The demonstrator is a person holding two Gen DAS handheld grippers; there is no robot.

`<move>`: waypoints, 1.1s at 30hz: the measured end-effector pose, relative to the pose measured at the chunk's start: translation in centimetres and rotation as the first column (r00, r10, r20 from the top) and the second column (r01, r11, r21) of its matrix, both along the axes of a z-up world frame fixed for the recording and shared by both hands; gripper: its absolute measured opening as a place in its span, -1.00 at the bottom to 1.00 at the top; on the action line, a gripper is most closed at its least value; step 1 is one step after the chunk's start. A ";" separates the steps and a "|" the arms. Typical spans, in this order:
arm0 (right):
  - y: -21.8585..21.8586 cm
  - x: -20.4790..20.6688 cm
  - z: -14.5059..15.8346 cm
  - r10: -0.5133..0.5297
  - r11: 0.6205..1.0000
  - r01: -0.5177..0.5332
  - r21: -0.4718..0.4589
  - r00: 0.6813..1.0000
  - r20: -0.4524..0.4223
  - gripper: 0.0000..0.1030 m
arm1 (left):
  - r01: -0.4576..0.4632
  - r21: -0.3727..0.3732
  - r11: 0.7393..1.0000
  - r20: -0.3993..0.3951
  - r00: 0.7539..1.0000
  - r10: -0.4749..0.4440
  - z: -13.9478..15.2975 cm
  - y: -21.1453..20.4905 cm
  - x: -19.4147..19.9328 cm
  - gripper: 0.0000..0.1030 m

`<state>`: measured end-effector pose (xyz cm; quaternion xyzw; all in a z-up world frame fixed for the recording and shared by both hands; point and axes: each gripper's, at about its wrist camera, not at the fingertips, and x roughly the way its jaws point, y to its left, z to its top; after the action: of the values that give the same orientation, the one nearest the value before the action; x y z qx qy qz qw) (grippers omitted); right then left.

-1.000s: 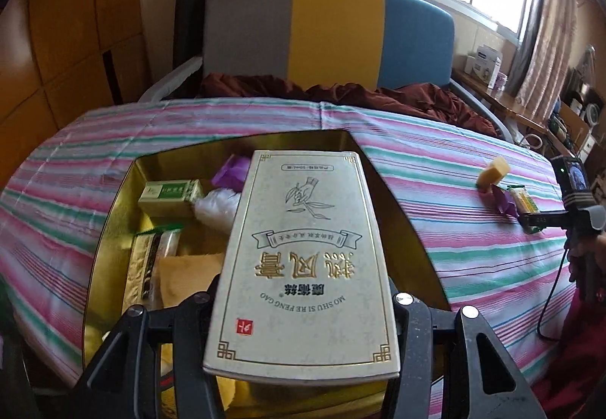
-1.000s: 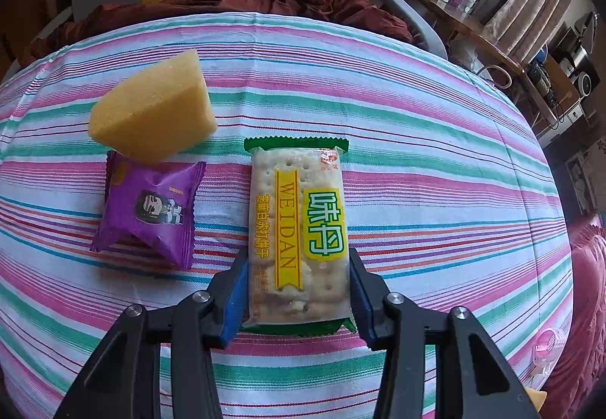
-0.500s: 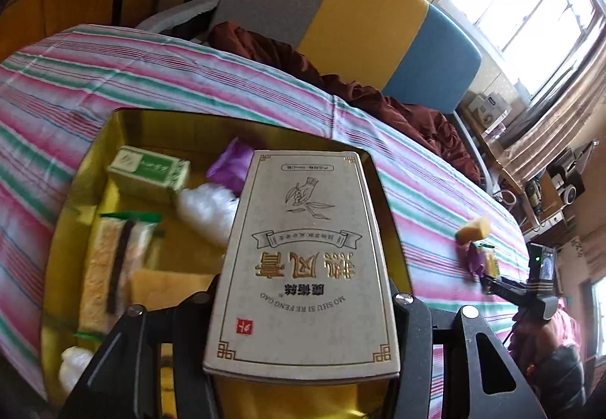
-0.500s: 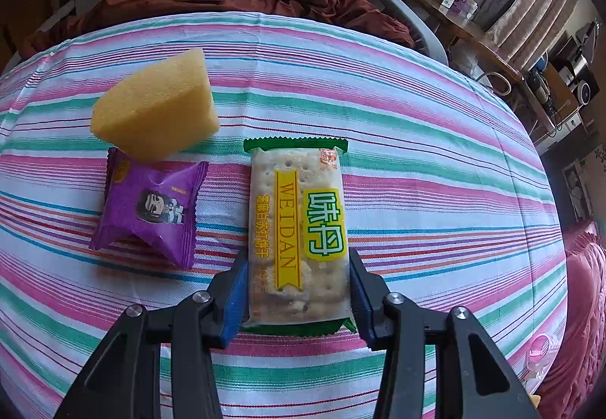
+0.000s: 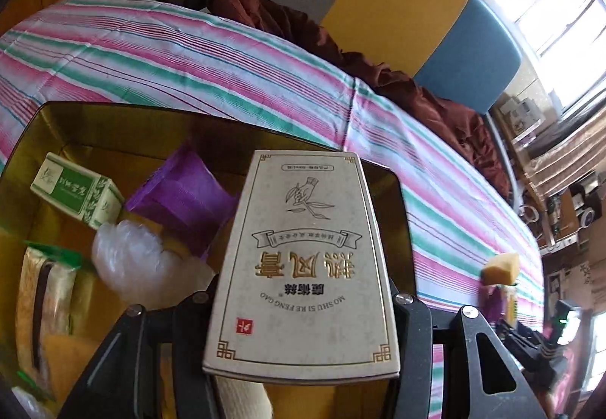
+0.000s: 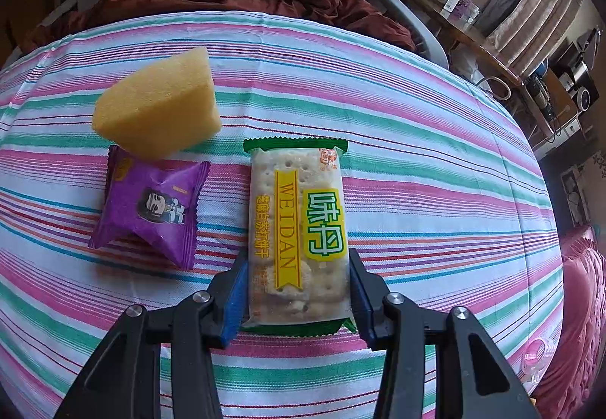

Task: Organize objects
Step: 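Carry the white box into the gold tray and open the left tool, then carry the WEIDAN packet into the gold tray and open the right tool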

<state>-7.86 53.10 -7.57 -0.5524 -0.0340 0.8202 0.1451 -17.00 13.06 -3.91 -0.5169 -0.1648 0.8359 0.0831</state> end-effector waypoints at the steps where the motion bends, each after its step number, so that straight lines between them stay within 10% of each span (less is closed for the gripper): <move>1: 0.0 0.0 0.0 0.001 1.000 -0.001 0.001 1.000 0.000 -0.08 | 0.002 -0.015 1.000 0.000 1.000 -0.002 -0.3 0.2 -0.2 0.00; 17: 0.0 -0.2 0.0 0.001 1.000 -0.001 -0.002 1.000 0.000 -0.08 | 0.122 -0.203 0.971 -0.125 0.981 -0.149 1.6 1.2 3.9 0.39; 33: -0.2 -0.3 0.1 0.005 1.000 -0.005 0.013 1.000 -0.001 -0.09 | 0.053 -0.353 0.934 -0.298 0.940 -0.166 3.9 -3.3 13.2 0.41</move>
<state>-8.12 52.90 -7.42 -0.5511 -0.0405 0.8205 0.1465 -3.82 9.75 -0.03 -0.3878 0.0272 0.9190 0.0656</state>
